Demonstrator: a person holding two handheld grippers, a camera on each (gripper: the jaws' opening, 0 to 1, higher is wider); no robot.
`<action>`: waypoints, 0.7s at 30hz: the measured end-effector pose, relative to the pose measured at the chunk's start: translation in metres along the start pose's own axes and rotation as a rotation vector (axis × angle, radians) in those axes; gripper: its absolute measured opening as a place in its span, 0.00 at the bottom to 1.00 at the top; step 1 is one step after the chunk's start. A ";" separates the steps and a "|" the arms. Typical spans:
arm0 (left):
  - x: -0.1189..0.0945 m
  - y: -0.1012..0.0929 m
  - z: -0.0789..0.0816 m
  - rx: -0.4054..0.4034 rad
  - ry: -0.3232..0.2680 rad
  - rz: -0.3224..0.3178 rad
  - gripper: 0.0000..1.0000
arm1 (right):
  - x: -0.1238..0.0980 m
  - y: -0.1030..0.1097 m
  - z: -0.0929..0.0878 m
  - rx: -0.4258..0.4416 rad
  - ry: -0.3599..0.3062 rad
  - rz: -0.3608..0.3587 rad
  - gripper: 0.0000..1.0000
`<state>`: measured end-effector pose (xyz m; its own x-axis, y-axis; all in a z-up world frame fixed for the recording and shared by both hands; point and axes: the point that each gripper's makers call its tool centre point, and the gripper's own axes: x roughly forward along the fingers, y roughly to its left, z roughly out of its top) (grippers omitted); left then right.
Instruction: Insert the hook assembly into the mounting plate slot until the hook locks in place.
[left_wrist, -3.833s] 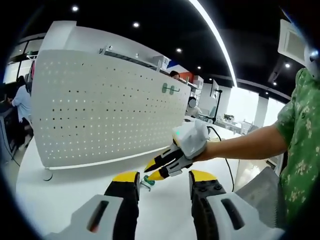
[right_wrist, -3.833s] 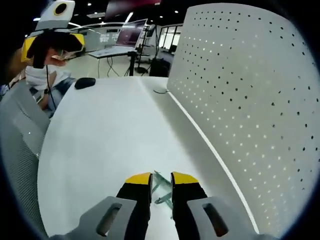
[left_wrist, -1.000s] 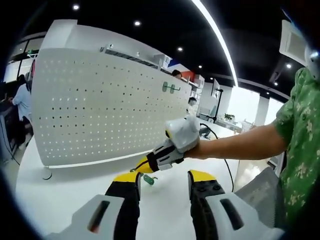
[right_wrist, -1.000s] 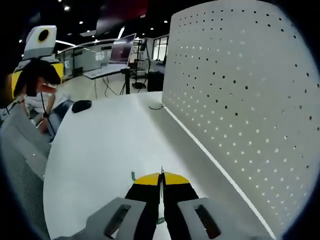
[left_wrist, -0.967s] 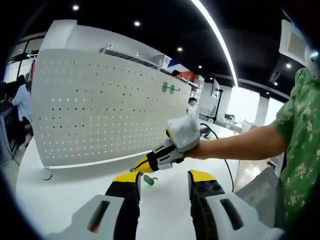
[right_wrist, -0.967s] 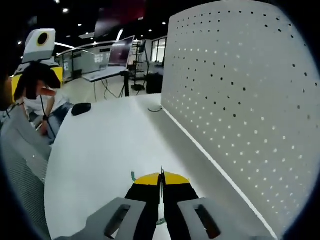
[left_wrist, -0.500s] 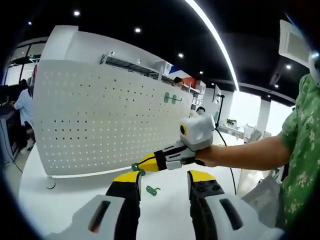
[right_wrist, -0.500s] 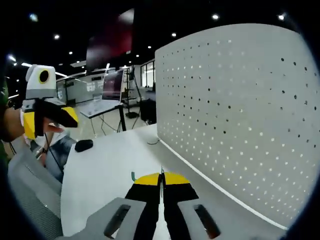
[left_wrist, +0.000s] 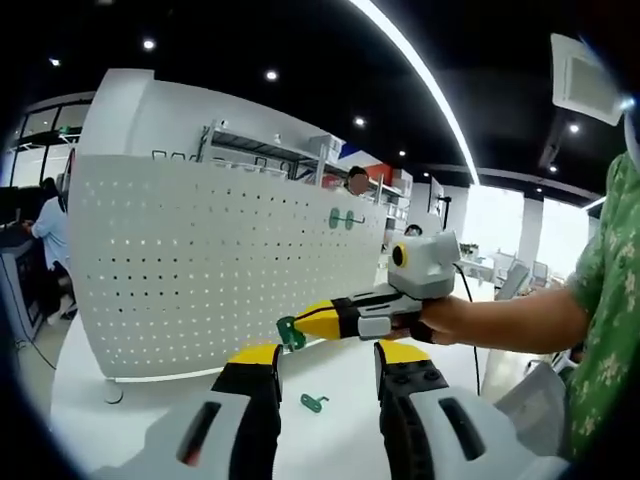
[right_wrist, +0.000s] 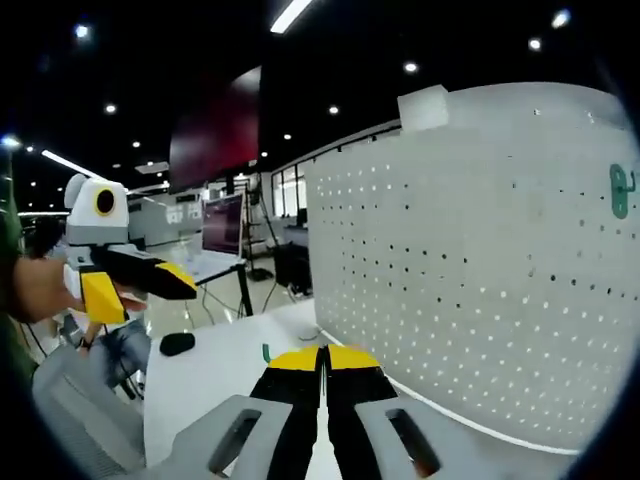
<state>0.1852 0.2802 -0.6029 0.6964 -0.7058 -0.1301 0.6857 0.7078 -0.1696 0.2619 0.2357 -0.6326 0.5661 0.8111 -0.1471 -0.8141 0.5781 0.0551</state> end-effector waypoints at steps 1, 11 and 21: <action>0.000 0.000 0.002 0.003 -0.002 0.002 0.38 | -0.002 0.001 0.004 0.005 -0.012 -0.002 0.00; -0.005 0.001 0.030 0.039 -0.053 0.041 0.38 | -0.022 0.010 0.052 0.048 -0.155 -0.025 0.00; -0.006 -0.008 0.062 0.070 -0.124 0.059 0.38 | -0.040 0.021 0.088 0.087 -0.269 -0.049 0.00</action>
<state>0.1885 0.2805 -0.5403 0.7539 -0.6568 -0.0159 0.6527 0.7516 -0.0959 0.2334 0.2228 -0.5388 0.6282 0.7696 0.1145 -0.7772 0.6134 0.1405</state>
